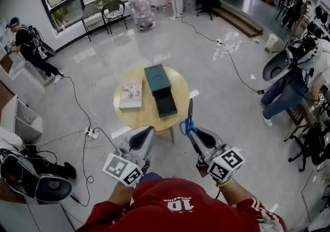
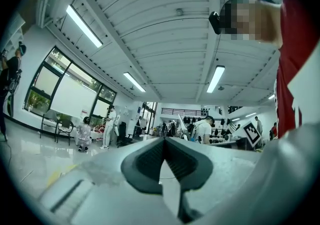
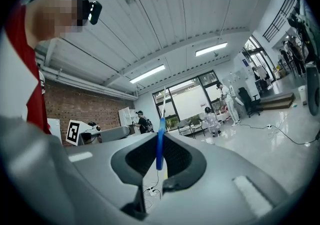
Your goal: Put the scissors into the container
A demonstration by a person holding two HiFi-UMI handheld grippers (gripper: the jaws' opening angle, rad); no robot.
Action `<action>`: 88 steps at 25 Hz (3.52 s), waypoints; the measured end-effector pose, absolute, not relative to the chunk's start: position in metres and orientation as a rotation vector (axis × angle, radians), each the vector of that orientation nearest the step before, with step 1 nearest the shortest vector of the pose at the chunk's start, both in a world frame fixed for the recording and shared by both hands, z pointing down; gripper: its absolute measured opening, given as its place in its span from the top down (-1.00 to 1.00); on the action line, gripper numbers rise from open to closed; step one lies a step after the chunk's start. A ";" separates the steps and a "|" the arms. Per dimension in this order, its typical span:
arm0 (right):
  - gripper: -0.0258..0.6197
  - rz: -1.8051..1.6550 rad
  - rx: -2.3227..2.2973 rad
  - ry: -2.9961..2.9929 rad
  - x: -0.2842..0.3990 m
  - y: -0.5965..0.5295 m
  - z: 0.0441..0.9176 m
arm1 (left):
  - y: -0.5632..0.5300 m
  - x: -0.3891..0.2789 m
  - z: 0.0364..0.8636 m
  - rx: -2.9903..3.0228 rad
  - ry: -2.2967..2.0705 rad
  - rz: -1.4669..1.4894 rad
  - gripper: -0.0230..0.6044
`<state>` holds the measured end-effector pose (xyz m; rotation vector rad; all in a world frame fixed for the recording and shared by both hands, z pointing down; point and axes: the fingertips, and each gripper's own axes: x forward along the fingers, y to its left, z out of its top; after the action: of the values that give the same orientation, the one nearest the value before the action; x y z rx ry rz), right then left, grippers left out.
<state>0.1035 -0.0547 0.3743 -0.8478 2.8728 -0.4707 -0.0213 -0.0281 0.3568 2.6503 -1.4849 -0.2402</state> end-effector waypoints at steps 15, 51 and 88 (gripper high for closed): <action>0.82 -0.491 -0.933 2.876 0.063 -0.130 0.382 | -0.116 -0.060 0.363 2.672 -1.387 -0.256 0.92; 0.82 -0.731 -1.072 2.854 0.000 -0.279 0.454 | -0.272 -0.112 0.415 2.743 -1.284 -0.144 0.92; 0.82 -1.935 -1.302 2.664 -0.025 -0.340 0.782 | -0.288 -0.108 0.456 2.684 -1.303 -0.146 0.92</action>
<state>-0.0248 -0.3398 0.7821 -1.3019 2.6635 -1.9352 -0.1083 -0.2883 0.4563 2.6837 -1.3032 -0.1459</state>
